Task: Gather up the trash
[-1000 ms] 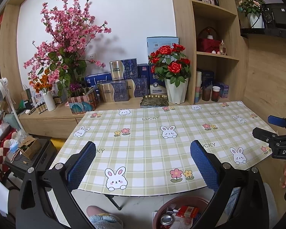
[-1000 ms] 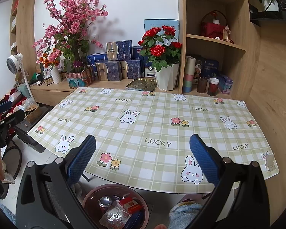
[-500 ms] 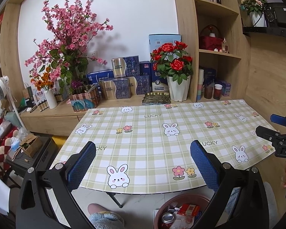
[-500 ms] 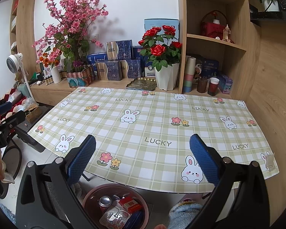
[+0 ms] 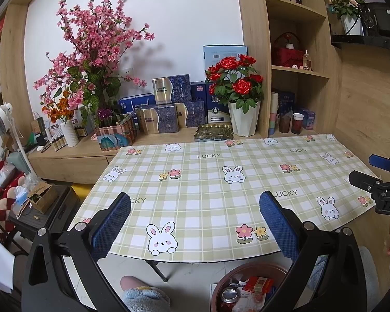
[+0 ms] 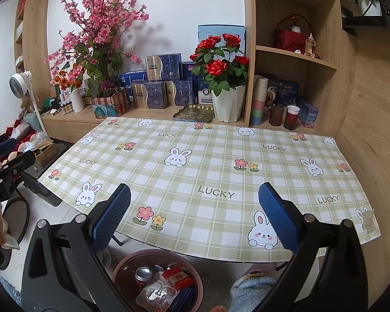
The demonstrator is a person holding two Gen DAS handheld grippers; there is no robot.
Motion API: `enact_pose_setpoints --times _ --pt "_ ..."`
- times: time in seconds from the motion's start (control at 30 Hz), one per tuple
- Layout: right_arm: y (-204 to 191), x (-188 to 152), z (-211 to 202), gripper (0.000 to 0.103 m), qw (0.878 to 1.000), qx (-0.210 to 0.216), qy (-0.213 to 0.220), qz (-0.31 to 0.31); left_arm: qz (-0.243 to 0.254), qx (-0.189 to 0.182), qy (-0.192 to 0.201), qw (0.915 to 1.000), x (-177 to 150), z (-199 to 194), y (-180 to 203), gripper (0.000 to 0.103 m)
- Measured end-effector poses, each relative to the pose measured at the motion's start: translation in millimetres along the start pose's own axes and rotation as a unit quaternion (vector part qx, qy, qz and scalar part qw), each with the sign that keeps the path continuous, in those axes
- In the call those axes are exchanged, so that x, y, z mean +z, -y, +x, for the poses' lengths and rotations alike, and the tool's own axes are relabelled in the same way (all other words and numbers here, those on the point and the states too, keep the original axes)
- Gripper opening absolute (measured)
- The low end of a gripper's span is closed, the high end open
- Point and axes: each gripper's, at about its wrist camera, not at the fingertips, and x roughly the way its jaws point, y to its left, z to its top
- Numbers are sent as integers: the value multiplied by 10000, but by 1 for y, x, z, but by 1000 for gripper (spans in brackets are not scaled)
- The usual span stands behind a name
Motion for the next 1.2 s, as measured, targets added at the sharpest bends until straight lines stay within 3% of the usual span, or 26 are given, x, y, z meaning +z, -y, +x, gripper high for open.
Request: enact_pose_setpoints --times 1.2 --pt "4 -8 7 97 9997 65 -188 113 53 181 -296 9994 -7 8 3 97"
